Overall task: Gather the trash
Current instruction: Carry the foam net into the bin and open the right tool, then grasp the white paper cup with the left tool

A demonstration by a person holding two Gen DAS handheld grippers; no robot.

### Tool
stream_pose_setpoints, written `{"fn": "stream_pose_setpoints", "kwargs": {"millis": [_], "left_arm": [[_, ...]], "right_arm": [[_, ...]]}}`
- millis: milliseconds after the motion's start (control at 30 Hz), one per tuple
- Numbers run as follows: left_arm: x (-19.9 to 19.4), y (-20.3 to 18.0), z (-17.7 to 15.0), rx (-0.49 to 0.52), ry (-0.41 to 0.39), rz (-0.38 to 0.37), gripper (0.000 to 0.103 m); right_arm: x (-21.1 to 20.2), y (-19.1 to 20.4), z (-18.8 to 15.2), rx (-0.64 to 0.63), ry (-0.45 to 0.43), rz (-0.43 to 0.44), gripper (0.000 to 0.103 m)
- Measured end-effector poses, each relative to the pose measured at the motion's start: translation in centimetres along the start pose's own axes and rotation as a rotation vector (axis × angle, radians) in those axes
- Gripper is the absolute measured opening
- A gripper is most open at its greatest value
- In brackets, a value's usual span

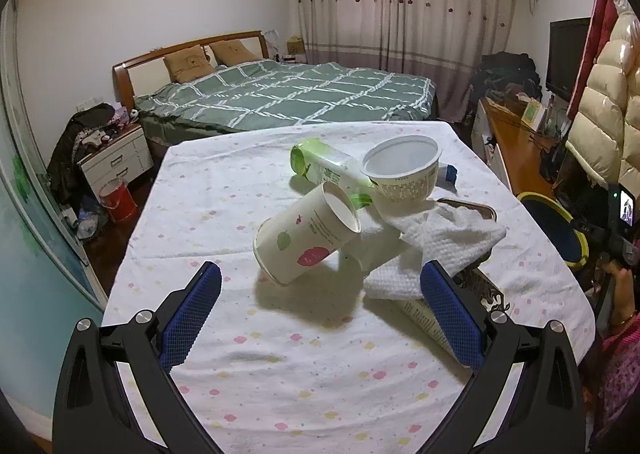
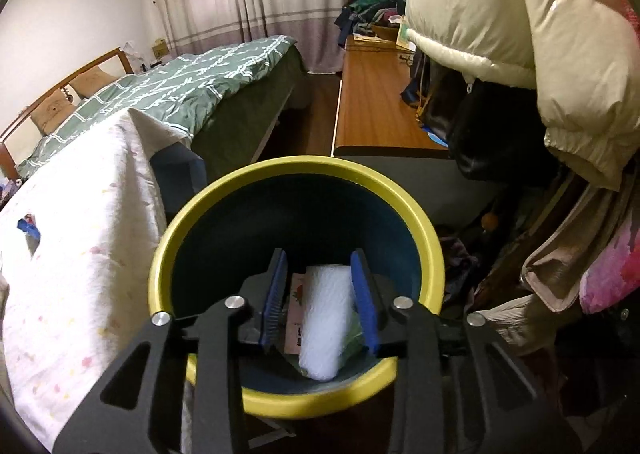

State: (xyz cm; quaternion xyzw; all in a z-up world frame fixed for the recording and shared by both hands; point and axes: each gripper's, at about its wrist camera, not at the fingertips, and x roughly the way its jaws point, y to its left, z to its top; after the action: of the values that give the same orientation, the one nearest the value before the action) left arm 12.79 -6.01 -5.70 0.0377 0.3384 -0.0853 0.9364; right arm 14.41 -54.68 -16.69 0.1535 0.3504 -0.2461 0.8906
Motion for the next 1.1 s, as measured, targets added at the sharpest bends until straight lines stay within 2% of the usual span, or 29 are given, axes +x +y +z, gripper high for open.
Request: {"fn": "stream_pose_setpoints", "kwargs": {"millis": [233,367,567,800,900,1100], "left_arm": [[1.5,0.9,-0.2,0.044,0.005,-0.012,0.098],[3.5,1.4,-0.4,0.070,0.030,-0.028,0.098],[5.9,1.3,0.1,0.137,0.019,-0.055,0.098],[9.0,1.2,1.4,0.230,0.023,-0.071,0.098],[10.6,0.7,1.8,0.315,0.038,-0.035,0.098],[12.2,0.0,2.0,0.419,0.068,-0.033,0.095]], "right_arm": [[-1.8,0.8,-0.1,-0.003,-0.026,0.038,0.035],[-2.1,1.1,-0.2,-0.008,-0.028,0.047,0.035],[-2.0,1.5,-0.3,-0.013,-0.018,0.051,0.035],[-2.1,2.2,-0.2,-0.025,-0.017,0.060,0.035],[-2.2,2.2,-0.2,-0.029,-0.018,0.064,0.035],[-2.1,2.3,-0.2,-0.030,-0.016,0.066,0.035]]}}
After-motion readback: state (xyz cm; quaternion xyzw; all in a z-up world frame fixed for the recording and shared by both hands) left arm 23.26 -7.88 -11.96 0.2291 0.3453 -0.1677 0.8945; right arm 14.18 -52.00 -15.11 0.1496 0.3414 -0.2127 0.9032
